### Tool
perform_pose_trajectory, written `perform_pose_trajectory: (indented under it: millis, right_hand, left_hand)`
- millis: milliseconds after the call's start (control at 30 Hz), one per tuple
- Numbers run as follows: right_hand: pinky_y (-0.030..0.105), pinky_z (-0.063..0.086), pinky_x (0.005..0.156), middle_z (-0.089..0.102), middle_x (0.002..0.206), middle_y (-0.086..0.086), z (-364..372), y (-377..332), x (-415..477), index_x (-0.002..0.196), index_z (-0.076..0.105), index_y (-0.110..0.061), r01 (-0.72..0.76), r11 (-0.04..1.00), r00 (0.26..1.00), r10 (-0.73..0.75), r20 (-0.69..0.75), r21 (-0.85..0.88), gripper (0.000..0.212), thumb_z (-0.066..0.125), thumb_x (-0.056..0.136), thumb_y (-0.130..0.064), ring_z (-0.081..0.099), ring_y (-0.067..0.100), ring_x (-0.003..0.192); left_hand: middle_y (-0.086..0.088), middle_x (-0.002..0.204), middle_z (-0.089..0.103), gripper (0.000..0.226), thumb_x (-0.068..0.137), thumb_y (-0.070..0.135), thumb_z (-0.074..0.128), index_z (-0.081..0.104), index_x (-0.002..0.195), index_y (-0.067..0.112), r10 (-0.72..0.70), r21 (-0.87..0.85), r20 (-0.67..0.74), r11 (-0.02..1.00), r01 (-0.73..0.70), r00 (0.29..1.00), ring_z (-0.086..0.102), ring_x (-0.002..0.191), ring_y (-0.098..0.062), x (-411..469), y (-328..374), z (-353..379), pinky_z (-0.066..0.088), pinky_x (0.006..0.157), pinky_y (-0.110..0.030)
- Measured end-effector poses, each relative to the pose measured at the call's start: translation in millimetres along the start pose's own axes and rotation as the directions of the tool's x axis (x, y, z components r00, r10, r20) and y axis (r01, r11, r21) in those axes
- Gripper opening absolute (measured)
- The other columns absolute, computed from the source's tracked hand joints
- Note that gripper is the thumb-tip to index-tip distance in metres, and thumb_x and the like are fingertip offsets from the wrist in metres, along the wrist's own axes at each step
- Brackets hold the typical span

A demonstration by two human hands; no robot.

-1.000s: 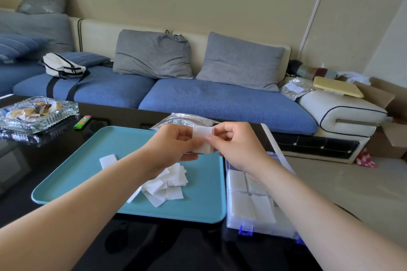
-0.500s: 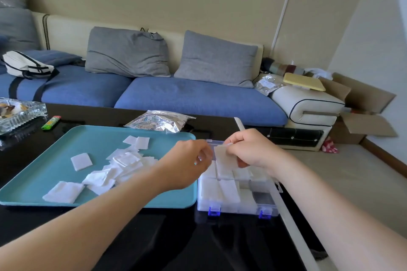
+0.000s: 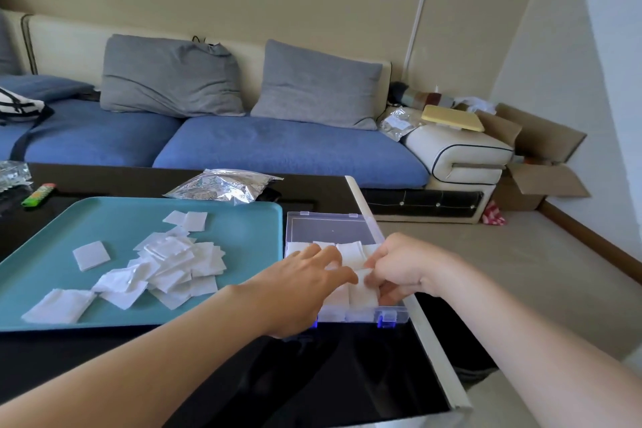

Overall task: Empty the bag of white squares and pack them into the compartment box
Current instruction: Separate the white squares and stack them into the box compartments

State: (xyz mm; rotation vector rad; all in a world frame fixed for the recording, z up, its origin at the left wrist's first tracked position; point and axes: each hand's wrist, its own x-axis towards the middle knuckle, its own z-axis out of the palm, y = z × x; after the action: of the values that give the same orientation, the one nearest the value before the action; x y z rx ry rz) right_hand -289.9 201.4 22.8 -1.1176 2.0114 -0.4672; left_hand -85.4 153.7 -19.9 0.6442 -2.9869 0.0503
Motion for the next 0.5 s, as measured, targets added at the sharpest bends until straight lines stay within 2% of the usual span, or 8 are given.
perform_pose_trajectory:
  millis: [100,233,367,500]
  right_hand:
    - [0.041,0.067,0.08,0.08,0.096,0.019,-0.2,2.4,0.3,0.104,0.075,-0.004,0.017,0.999,1.0,-0.017,-0.013,-0.03,0.011,0.074,0.094,-0.001,0.08,0.03,0.086]
    - [0.036,0.067,0.076,0.077,0.102,0.019,2.3,4.6,0.4,0.102,0.063,-0.014,0.036,0.998,0.999,-0.038,-0.029,-0.054,0.019,0.076,0.093,-0.003,0.08,0.027,0.081]
    - [0.032,0.066,0.073,0.071,0.105,0.011,4.4,5.1,0.0,0.109,0.058,-0.021,0.078,0.988,0.997,-0.08,-0.008,-0.13,0.026,0.072,0.095,-0.003,0.08,0.025,0.084]
    - [0.03,0.065,0.067,0.072,0.106,0.013,6.4,3.8,0.8,0.104,0.059,-0.02,0.118,0.966,0.992,-0.124,-0.014,-0.232,0.022,0.071,0.096,-0.005,0.08,0.028,0.086]
  left_hand:
    - [-0.001,0.155,0.021,0.082,0.087,-0.002,0.06,0.031,0.152,0.037,0.033,0.113,-0.011,0.993,-0.031,0.999,0.031,0.136,-0.028,3.4,1.2,5.0,0.04,0.112,-0.04]
    - [-0.005,0.154,0.023,0.077,0.082,-0.004,0.06,0.039,0.146,0.032,0.046,0.241,-0.056,0.97,-0.032,0.997,0.031,0.134,-0.03,9.2,4.3,5.7,0.036,0.111,-0.04]
    - [-0.006,0.157,0.021,0.068,0.081,-0.001,0.06,0.043,0.141,0.027,0.013,0.261,-0.079,0.965,0.008,0.997,0.023,0.14,-0.031,10.0,6.8,7.4,0.03,0.114,-0.043]
    - [-0.005,0.16,0.018,0.067,0.079,-0.001,0.06,0.045,0.137,0.028,0.022,0.278,-0.109,0.961,0.009,0.994,0.019,0.145,-0.034,10.5,6.6,9.5,0.028,0.115,-0.047]
